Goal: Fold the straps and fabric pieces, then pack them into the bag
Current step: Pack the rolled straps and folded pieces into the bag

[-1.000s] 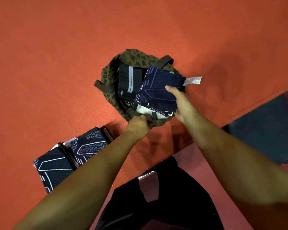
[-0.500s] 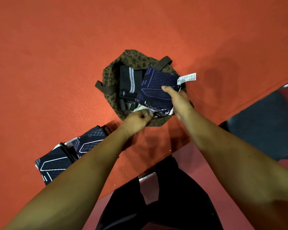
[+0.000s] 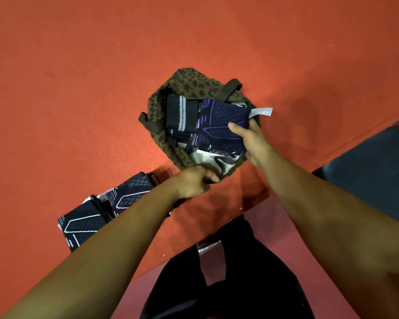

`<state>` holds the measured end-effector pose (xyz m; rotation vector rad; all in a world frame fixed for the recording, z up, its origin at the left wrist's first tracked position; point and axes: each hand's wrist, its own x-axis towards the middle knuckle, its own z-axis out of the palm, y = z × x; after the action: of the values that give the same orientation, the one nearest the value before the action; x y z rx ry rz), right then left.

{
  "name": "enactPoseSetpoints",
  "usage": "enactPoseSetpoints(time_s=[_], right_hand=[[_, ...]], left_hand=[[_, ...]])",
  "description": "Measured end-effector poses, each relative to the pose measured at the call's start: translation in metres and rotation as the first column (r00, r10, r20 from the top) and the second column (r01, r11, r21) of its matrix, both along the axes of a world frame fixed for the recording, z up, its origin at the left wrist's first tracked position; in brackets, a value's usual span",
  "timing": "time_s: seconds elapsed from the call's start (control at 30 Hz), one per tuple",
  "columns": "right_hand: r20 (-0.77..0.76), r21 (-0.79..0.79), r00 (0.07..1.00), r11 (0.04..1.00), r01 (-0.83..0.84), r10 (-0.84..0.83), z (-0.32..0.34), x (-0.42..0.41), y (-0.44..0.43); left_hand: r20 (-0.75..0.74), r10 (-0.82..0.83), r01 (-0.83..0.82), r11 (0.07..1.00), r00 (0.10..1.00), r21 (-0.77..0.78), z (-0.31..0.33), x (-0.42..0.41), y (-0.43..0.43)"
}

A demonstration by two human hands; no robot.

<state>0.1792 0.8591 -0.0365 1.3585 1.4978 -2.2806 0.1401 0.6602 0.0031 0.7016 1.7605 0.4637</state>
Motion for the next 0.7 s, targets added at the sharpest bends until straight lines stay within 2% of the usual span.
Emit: enactPoseSetpoints(time_s=[0.07,0.13,0.2,0.27,0.37,0.5,0.6,0.63,0.7], right_hand=[[-0.002,0.122,1.000,0.992,0.022,-0.022,-0.007,0.001,-0.003],[0.059,0.307,0.996,0.948,-0.084,0.069,-0.012,0.001,-0.011],[0.153,0.444,0.981,0.879,-0.173,0.116,-0.011,-0.001,-0.017],[0.204,0.494,0.976,0.852,-0.171,0.077,-0.004,-0.006,-0.019],[0.207,0.575,0.978,0.806,-0.137,0.019,0.019,-0.005,-0.019],[0.190,0.725,0.981,0.678,-0.124,-0.024,0.067,0.020,-0.064],[0.105,0.730,0.992,0.672,-0.126,0.073,0.088,0.039,-0.130],[0.122,0.671,0.980,0.715,-0.197,0.155,0.091,0.041,-0.152],[0.208,0.450,0.908,0.788,-0.420,0.365,0.082,0.040,-0.193]], left_hand=[[0.000,-0.005,0.005,1.000,1.000,0.009,0.000,-0.001,-0.003],[0.015,0.032,-0.033,0.999,0.999,0.019,0.002,-0.002,-0.005],[0.001,0.122,-0.122,0.992,0.993,0.040,0.006,-0.003,-0.009],[-0.045,0.263,-0.258,0.963,0.964,0.081,0.011,-0.004,-0.014],[-0.002,0.538,-0.530,0.831,0.843,0.170,0.027,-0.009,-0.036],[-0.037,0.766,-0.739,0.631,0.642,0.235,0.048,-0.004,-0.093],[-0.326,0.792,-0.761,0.598,0.515,0.251,0.050,0.015,-0.142],[-0.399,0.785,-0.770,0.589,0.474,0.245,0.048,0.021,-0.155],[-0.406,0.807,-0.822,0.535,0.428,0.196,0.044,0.030,-0.172]])
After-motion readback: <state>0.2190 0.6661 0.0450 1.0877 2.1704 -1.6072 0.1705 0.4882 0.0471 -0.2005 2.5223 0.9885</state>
